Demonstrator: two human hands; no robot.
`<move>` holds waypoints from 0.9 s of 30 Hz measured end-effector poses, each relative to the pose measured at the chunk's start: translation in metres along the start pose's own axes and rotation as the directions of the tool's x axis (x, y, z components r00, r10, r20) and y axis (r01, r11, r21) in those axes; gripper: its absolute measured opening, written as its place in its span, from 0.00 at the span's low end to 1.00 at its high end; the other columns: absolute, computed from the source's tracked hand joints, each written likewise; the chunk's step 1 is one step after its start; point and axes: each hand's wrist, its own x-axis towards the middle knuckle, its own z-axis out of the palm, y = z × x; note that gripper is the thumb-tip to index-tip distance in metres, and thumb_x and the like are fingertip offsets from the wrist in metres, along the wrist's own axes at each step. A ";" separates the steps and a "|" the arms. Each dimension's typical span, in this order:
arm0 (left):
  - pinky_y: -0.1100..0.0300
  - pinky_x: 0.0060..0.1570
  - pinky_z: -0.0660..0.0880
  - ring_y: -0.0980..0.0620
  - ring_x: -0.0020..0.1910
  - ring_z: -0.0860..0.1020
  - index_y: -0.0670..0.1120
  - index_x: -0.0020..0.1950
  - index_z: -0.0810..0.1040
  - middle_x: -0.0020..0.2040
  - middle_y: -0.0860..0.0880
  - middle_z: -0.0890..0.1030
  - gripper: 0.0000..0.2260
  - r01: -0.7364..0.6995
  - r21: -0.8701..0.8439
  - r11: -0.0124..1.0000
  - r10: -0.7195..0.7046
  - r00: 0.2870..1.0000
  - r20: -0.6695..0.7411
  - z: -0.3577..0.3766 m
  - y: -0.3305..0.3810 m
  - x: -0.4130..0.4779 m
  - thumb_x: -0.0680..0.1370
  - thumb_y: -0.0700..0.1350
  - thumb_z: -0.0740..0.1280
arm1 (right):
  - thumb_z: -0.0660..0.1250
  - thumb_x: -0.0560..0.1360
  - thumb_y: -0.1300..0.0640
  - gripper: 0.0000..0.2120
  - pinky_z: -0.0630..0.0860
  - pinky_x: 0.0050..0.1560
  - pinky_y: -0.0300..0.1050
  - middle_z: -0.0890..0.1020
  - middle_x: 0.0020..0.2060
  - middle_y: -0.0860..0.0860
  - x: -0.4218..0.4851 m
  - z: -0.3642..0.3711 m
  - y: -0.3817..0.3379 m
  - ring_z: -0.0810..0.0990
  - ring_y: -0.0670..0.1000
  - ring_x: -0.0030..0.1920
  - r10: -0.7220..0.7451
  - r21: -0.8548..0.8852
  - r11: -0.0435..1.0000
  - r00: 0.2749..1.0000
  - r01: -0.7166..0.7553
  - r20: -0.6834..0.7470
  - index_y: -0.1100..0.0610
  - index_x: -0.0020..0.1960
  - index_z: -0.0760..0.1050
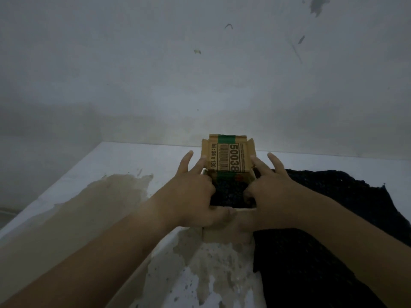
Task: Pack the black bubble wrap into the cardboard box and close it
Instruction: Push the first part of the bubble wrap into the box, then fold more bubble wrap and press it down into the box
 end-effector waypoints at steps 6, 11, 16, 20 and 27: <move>0.38 0.74 0.38 0.44 0.78 0.54 0.49 0.65 0.66 0.60 0.49 0.79 0.39 -0.019 0.043 0.999 0.022 0.997 -0.078 0.016 0.003 -0.001 0.68 0.77 0.52 | 0.55 0.62 0.21 0.39 0.29 0.72 0.64 0.74 0.67 0.51 0.005 0.012 0.002 0.39 0.59 0.77 -0.019 -0.056 0.998 1.000 0.018 -0.006 0.52 0.51 0.80; 0.39 0.74 0.40 0.45 0.77 0.56 0.49 0.67 0.65 0.61 0.49 0.79 0.40 0.020 0.005 1.000 -0.019 0.995 -0.102 0.017 0.007 -0.003 0.69 0.78 0.50 | 0.61 0.66 0.26 0.32 0.28 0.72 0.63 0.75 0.64 0.50 0.000 0.010 -0.005 0.38 0.59 0.77 0.004 -0.043 0.999 1.000 -0.004 0.001 0.53 0.51 0.81; 0.54 0.46 0.74 0.54 0.41 0.73 0.50 0.50 0.71 0.42 0.54 0.75 0.14 -0.016 -0.362 0.932 -0.190 0.830 -0.525 -0.008 0.046 -0.022 0.78 0.61 0.61 | 0.58 0.69 0.27 0.29 0.50 0.74 0.59 0.79 0.61 0.41 -0.044 0.013 0.021 0.57 0.55 0.76 0.049 0.294 0.952 0.904 0.086 -0.425 0.45 0.59 0.78; 0.60 0.31 0.71 0.57 0.32 0.72 0.51 0.37 0.66 0.33 0.53 0.72 0.13 0.015 -0.597 0.802 -0.232 0.929 -0.288 0.012 0.102 -0.037 0.77 0.56 0.64 | 0.66 0.73 0.40 0.15 0.67 0.58 0.29 0.79 0.49 0.37 -0.096 0.045 0.062 0.74 0.34 0.55 0.310 0.606 0.795 0.836 0.033 -0.453 0.47 0.54 0.79; 0.58 0.36 0.68 0.46 0.40 0.79 0.47 0.43 0.71 0.40 0.46 0.79 0.19 0.296 -0.503 0.812 -0.349 0.937 -0.013 0.087 0.156 -0.017 0.79 0.63 0.58 | 0.72 0.73 0.49 0.09 0.72 0.44 0.43 0.81 0.41 0.49 -0.172 0.120 0.119 0.78 0.48 0.41 0.728 0.695 0.582 0.651 -0.422 -0.214 0.52 0.49 0.78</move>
